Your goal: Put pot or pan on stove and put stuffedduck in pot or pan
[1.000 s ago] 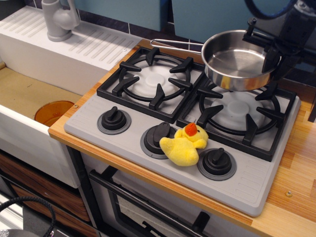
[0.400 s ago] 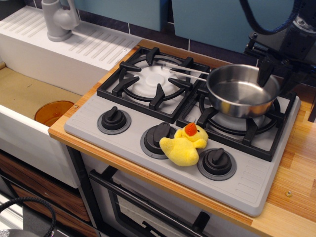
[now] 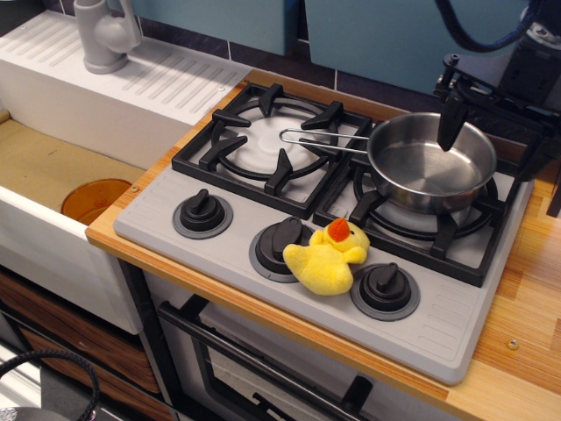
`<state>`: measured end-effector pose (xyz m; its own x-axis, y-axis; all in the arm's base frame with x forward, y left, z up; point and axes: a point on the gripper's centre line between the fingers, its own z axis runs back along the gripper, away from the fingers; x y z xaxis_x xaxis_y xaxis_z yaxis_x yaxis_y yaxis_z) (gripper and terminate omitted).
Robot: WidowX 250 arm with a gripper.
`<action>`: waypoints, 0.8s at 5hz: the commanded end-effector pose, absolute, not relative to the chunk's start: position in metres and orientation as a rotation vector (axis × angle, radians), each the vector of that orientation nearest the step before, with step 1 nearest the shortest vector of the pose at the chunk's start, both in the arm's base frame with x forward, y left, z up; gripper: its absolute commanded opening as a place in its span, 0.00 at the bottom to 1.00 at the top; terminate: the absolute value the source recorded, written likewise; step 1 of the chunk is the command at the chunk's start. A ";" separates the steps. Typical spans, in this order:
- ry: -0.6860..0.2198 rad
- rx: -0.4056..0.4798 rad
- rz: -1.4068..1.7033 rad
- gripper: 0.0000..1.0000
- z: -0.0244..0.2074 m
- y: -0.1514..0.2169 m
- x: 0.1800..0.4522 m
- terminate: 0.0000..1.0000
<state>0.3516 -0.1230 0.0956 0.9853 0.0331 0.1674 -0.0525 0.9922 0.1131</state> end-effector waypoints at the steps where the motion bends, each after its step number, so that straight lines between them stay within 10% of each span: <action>1: -0.237 0.020 -0.024 1.00 0.142 -0.094 0.358 0.00; 4: -0.270 0.045 -0.021 1.00 0.129 -0.089 0.343 0.00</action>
<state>0.3346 -0.0884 0.1050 0.9807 -0.0275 0.1934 0.0142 0.9975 0.0695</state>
